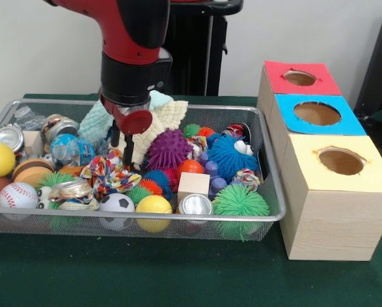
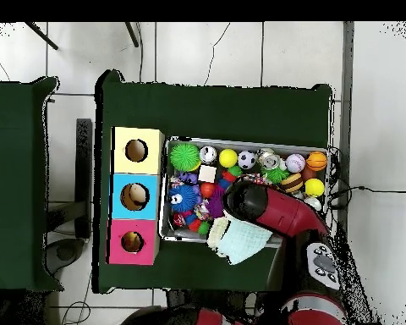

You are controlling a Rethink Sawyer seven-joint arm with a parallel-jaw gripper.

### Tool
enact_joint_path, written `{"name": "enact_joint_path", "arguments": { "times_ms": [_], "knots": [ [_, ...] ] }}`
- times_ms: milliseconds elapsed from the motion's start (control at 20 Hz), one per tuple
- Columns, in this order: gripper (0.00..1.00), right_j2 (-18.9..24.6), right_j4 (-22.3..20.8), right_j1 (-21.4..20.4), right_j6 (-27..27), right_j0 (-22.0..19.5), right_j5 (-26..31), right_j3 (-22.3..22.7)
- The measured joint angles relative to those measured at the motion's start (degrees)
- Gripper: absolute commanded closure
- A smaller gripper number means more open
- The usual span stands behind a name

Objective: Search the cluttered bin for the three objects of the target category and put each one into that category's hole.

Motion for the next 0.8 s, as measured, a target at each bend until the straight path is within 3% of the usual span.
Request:
{"name": "enact_joint_path", "arguments": {
  "times_ms": [800],
  "knots": [
    [0.0,-0.01,2.75,-3.79,0.0,0.94,1.18,-0.27]
  ]
}}
